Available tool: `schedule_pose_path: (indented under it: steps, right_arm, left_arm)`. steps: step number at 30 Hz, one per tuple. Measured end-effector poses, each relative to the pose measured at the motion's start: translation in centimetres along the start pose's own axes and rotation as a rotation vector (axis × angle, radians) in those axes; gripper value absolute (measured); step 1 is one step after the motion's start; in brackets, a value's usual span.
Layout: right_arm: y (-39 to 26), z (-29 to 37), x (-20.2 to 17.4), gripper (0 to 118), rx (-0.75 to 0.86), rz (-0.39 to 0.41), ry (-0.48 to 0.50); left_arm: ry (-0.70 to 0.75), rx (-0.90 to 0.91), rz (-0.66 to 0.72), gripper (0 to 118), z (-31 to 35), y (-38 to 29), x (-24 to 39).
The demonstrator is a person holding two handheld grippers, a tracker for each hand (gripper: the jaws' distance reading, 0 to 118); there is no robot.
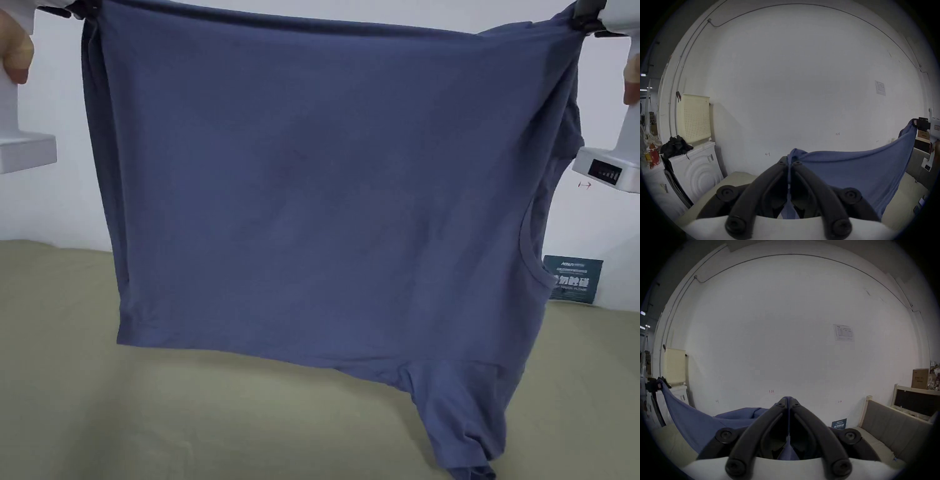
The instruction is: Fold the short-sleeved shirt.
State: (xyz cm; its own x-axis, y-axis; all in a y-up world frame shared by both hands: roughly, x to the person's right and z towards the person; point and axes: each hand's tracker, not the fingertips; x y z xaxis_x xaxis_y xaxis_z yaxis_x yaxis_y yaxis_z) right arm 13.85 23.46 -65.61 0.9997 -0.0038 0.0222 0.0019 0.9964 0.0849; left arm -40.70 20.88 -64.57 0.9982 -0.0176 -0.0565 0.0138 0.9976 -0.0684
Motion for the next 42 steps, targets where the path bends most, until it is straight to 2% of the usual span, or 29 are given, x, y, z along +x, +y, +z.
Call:
schedule_pose_path:
  steps: [4, 8, 16, 22, 31, 32, 34, 40, 42]
  right_arm:
    - [-1.8, 1.5, 0.4, 1, -0.025, -0.019, 0.016]
    - [-5.7, 4.7, 0.9, 1, -0.074, 0.000, 0.036]
    - [-13.6, 12.4, 1.8, 1, -0.220, -0.024, 0.049]
    - [-18.9, 18.9, 2.9, 1, -0.351, 0.025, 0.065]
    - [-26.5, 30.8, 4.4, 1, -0.447, -0.007, 0.083]
    - [-27.7, 32.1, 4.5, 2, -0.483, -0.010, 0.079]
    - [-30.2, 34.1, 5.3, 2, -0.537, -0.066, 0.073]
    - [-36.1, 38.9, 4.9, 2, -0.700, -0.070, 0.060]
    - [-37.5, 39.5, 5.0, 2, -0.759, -0.094, 0.052]
  left_arm:
    - [-0.030, 0.002, 0.038, 2, 0.8, -1.9, 0.0]
    - [-0.052, -0.032, 0.061, 2, 2.5, -6.4, -0.7]
    - [-0.116, -0.176, 0.151, 2, 8.8, -15.7, -2.2]
    - [-0.158, -0.266, 0.140, 2, 14.9, -20.6, -2.4]
    - [-0.205, -0.419, 0.127, 2, 24.4, -29.7, -2.9]
    - [-0.213, -0.430, 0.122, 2, 25.4, -30.9, -3.1]
    - [-0.211, -0.474, 0.102, 2, 27.2, -33.0, -3.1]
    - [-0.206, -0.609, 0.135, 2, 29.7, -39.5, -4.2]
    - [-0.202, -0.648, 0.138, 2, 29.8, -40.9, -4.5]
